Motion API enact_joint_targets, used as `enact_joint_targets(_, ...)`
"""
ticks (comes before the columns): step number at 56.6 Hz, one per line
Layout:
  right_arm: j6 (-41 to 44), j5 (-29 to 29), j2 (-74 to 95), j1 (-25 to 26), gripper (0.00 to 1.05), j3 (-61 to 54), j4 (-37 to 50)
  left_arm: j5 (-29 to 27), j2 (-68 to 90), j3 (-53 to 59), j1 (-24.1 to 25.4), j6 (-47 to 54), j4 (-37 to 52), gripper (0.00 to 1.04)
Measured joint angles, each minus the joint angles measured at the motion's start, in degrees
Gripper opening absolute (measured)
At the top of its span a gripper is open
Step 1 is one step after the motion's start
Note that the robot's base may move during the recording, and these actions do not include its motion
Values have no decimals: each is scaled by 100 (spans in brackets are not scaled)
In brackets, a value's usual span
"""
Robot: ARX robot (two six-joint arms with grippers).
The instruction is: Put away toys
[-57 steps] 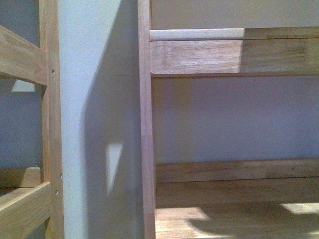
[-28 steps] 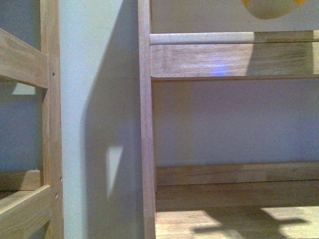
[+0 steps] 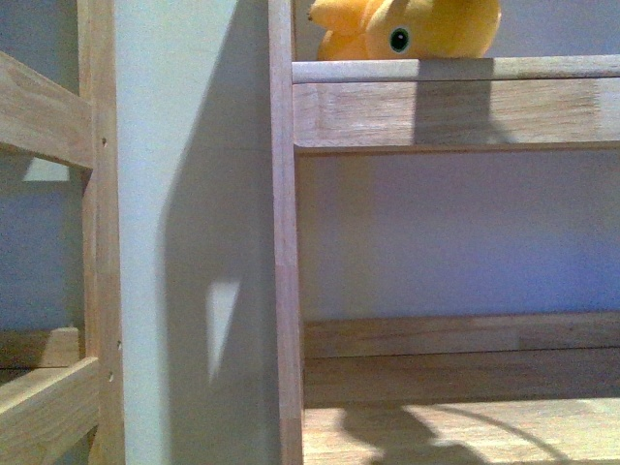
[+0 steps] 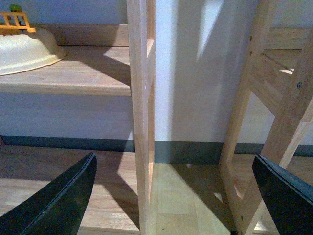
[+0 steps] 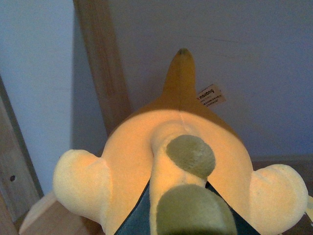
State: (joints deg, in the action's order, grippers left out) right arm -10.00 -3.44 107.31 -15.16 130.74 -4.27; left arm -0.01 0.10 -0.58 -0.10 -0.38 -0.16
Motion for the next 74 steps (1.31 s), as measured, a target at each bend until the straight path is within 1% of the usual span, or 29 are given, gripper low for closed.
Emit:
enact_joint_targets(14, -199, -114, 540, -125, 9, 728, -238, 0, 0, 0, 0, 0, 0, 98)
enact_joint_targets(25, -149, -313, 601, -118, 9, 758, -286, 0, 0, 0, 0, 0, 0, 98)
enact_joint_targets(38, 46, -490, 503, -57, 42, 577, -256, 0, 0, 0, 0, 0, 0, 98)
enact_joint_targets(48, 260, -756, 249, 39, 78, 146, 195, 0, 0, 0, 0, 0, 0, 98)
enact_joint_targets(57, 339, -754, 55, 33, 99, -131, 533, 0, 0, 0, 0, 0, 0, 98)
enact_joint_targets(66, 391, -817, -133, 11, 98, -289, 748, 0, 0, 0, 0, 0, 0, 98)
enact_joint_targets(74, 612, -1108, -586, 2, 98, -844, 1226, 0, 0, 0, 0, 0, 0, 98)
